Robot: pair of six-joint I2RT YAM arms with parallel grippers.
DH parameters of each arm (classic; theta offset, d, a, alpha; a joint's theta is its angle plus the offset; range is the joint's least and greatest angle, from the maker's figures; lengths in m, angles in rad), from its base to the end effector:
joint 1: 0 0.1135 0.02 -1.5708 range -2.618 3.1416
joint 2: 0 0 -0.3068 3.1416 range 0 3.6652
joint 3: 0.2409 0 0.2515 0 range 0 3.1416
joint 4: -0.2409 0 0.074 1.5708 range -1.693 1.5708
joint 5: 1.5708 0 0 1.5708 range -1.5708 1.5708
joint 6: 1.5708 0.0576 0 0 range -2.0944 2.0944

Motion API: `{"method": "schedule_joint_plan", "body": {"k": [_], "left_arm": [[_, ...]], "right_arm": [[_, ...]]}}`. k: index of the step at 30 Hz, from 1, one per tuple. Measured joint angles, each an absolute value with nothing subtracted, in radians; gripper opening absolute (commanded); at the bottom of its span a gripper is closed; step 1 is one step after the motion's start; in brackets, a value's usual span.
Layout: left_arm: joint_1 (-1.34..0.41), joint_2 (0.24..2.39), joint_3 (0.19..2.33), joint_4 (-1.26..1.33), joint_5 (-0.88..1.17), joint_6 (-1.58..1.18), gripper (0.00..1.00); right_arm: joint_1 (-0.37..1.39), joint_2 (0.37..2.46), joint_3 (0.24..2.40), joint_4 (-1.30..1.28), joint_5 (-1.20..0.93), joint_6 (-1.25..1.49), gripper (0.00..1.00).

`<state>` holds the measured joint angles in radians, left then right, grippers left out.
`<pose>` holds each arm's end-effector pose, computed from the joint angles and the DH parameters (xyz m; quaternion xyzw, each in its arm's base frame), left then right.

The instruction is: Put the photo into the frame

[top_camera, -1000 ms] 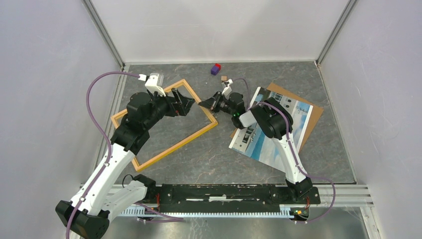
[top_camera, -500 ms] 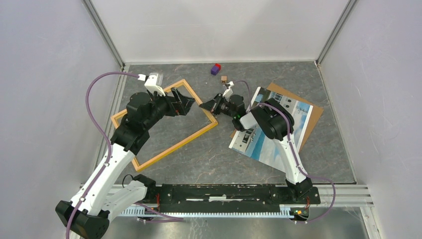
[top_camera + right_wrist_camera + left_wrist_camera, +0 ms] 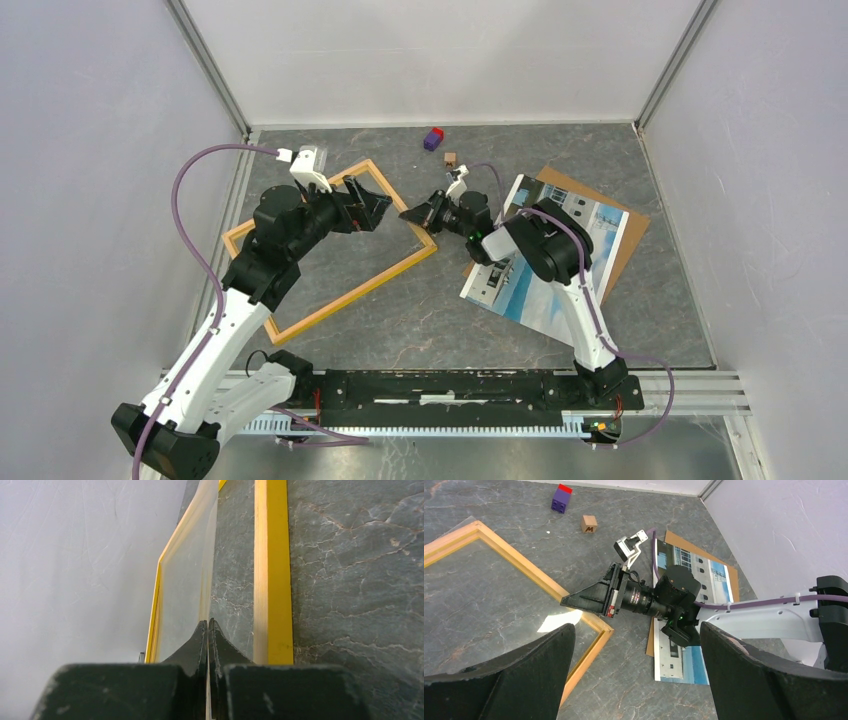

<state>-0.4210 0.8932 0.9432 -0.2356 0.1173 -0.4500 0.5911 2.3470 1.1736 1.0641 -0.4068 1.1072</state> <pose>0.1775 -0.0869 0.4004 0.0263 0.7687 -0.3098 0.5589 0.4115 0.3036 0.1166 0.0558 0.7396 0.5901 0.3189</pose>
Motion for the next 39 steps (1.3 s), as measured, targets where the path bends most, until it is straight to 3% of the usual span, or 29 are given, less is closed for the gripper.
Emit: {"method": "schedule_joint_plan", "body": {"k": [24,30,39], "left_arm": [[-0.421,0.890,0.943,-0.230,0.134,-0.460,1.00],[-0.421,0.890,0.943,-0.230,0.135,-0.460,1.00],[-0.421,0.890,0.943,-0.230,0.137,-0.460,1.00]], "right_arm": [[0.634,2.181,1.160,0.670,-0.351,0.857,0.25],[0.640,2.149,1.191,0.519,-0.332,0.752,0.40],[0.654,2.040,1.230,0.250,-0.272,0.525,0.50]]}}
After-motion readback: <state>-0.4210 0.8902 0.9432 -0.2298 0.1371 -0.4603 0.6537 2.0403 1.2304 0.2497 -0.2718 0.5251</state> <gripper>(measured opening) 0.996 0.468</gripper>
